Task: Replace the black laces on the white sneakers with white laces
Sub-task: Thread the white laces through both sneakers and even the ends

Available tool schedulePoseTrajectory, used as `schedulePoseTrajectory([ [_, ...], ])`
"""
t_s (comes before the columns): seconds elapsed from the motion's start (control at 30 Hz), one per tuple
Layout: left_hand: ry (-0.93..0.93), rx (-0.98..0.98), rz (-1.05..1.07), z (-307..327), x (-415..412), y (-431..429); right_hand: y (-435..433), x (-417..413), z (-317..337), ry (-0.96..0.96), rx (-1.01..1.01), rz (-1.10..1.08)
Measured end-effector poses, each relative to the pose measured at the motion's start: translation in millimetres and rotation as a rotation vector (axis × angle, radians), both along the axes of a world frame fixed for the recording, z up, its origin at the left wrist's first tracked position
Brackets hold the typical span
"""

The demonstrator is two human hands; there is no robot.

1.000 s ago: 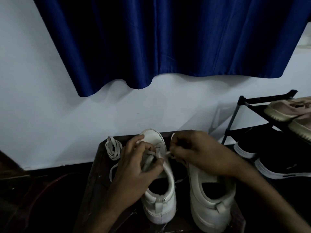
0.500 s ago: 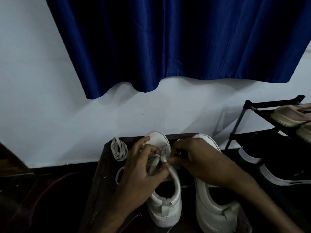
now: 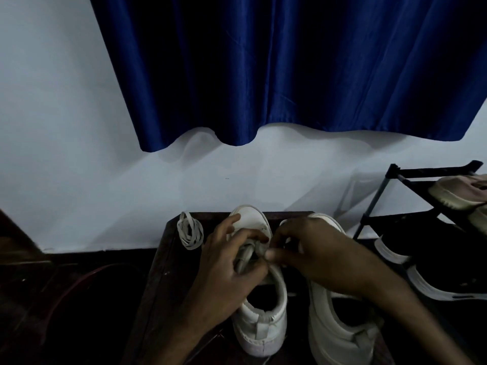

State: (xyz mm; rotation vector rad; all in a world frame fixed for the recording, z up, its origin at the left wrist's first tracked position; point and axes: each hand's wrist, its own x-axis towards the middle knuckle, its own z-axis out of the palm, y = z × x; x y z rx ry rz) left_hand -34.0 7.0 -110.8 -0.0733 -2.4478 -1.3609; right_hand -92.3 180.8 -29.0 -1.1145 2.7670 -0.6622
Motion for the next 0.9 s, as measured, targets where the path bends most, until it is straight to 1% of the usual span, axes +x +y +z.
schedulePoseTrajectory([
  [0.1,-0.021,0.026,-0.026,-1.2,0.0,0.1,-2.8,-0.9,-7.3,0.031,-0.047,-0.037],
  [0.17,-0.035,0.014,-0.02,-1.2,1.2,-0.1,7.8,-1.0,4.7,0.007,-0.003,0.046],
  [0.23,-0.041,0.015,-0.011,0.5,2.1,-0.2,29.3,1.7,29.1,-0.159,-0.008,0.223],
  [0.27,-0.044,0.02,-0.013,1.6,2.4,0.0,43.4,3.1,40.5,-0.234,-0.031,0.279],
  [0.3,-0.045,0.025,-0.019,2.2,2.9,0.2,57.2,2.3,49.6,-0.261,-0.047,0.293],
  [0.37,-0.039,0.035,-0.027,2.4,4.6,0.7,79.0,-7.2,54.9,-0.216,-0.014,0.206],
  [0.47,-0.037,0.063,-0.016,0.4,5.5,1.3,74.0,-18.4,41.1,-0.034,0.238,0.012],
  [0.5,-0.04,0.069,-0.014,0.1,4.9,1.3,61.2,-14.7,35.7,0.005,0.25,-0.032],
  [0.57,-0.034,0.074,-0.008,-1.3,3.1,0.3,28.8,-3.6,25.0,0.017,0.107,-0.067],
  [0.6,-0.032,0.074,-0.005,-2.4,2.1,0.3,14.3,1.3,17.7,0.036,0.045,-0.043],
  [0.67,-0.037,0.074,-0.001,-4.3,1.2,0.5,-7.1,9.0,0.0,0.109,0.014,-0.001],
  [0.73,-0.048,0.07,-0.005,-3.7,1.2,0.7,-6.2,10.0,-1.8,0.134,0.016,-0.017],
  [0.77,-0.054,0.065,-0.01,-2.8,1.5,0.7,1.9,8.6,5.3,0.113,0.053,-0.011],
  [0.83,-0.064,0.059,-0.011,-0.8,2.4,0.7,27.4,6.5,25.5,-0.017,0.164,0.121],
  [0.9,-0.067,0.039,-0.011,-0.4,3.1,0.3,59.6,3.8,46.2,-0.155,0.146,0.241],
])
